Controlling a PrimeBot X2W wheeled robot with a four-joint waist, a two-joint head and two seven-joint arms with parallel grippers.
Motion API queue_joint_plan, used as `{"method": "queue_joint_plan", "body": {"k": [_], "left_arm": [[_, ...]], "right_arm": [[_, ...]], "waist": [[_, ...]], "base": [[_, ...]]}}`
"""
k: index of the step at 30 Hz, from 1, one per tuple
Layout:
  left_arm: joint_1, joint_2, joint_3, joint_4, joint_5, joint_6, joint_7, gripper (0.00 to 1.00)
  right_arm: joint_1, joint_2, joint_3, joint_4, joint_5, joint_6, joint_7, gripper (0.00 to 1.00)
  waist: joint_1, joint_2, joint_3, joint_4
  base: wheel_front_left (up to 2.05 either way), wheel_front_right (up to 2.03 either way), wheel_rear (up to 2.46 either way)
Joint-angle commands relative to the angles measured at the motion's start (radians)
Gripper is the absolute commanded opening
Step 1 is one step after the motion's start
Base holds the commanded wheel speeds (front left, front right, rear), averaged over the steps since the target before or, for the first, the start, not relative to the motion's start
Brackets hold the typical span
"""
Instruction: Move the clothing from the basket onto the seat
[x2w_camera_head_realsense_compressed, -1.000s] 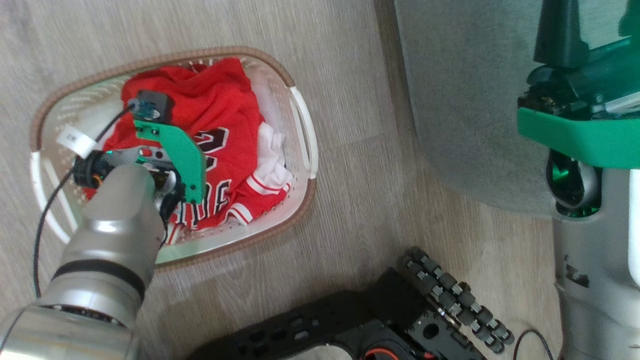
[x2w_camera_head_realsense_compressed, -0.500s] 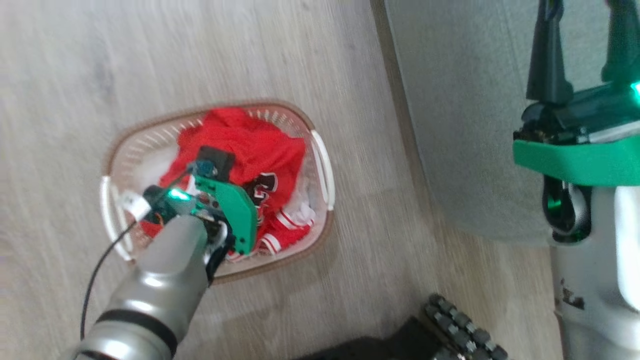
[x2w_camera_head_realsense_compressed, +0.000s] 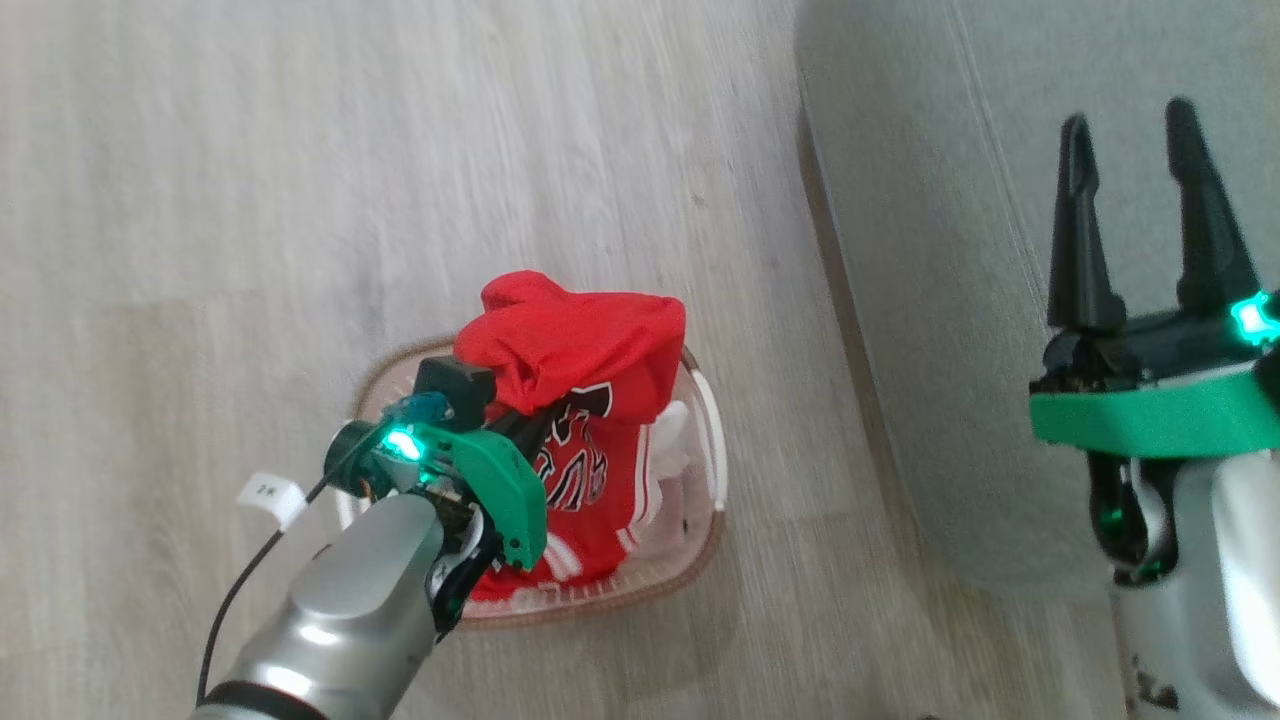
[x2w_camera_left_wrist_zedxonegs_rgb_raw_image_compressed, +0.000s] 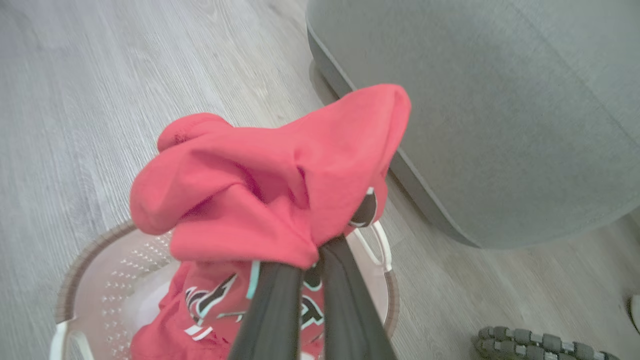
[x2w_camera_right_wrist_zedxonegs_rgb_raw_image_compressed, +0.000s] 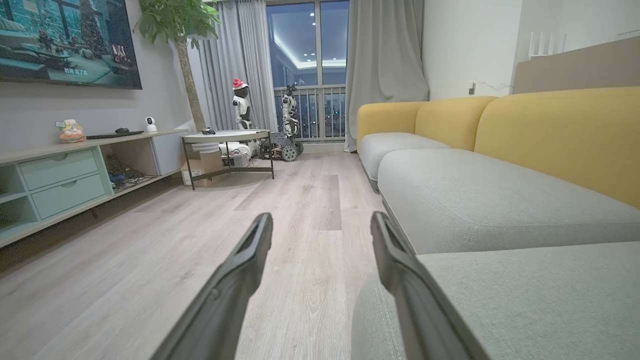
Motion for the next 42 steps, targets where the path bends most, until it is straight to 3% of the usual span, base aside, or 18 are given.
{"method": "queue_joint_plan", "body": {"k": [1,8,22,32,42], "left_arm": [[-0.004,0.026,0.023,-0.044,-0.010,-0.006,-0.023,0.00],[0.017,0.040,0.038,-0.133,-0.027,0.001,-0.052,0.00],[0.008,0.117,0.090,-0.469,-0.048,0.093,0.011,0.00],[-0.072,0.153,0.127,-0.666,-0.050,0.140,0.080,0.00],[-0.118,0.157,0.141,-0.729,-0.053,0.160,0.108,0.00]], "right_arm": [[0.018,-0.016,0.017,-0.025,0.011,0.000,-0.006,1.00],[0.073,-0.021,0.027,-0.009,0.020,0.000,-0.006,1.00],[0.157,-0.037,0.089,0.026,0.049,0.000,-0.006,1.00],[0.215,-0.029,0.147,0.031,0.066,0.000,-0.006,1.00],[0.212,-0.045,0.234,0.048,0.078,0.000,-0.006,1.00]], "waist": [[0.0001,-0.0001,-0.067,0.044],[0.0001,-0.0001,-0.150,0.070],[0.0001,-0.0001,-0.280,0.101],[0.0001,-0.0001,-0.296,0.130],[0.0001,-0.0001,-0.299,0.135]], "base": [[0.00,0.00,0.00],[0.00,0.00,0.00],[0.00,0.00,0.00],[0.00,0.00,0.00],[0.00,0.00,0.00]]}}
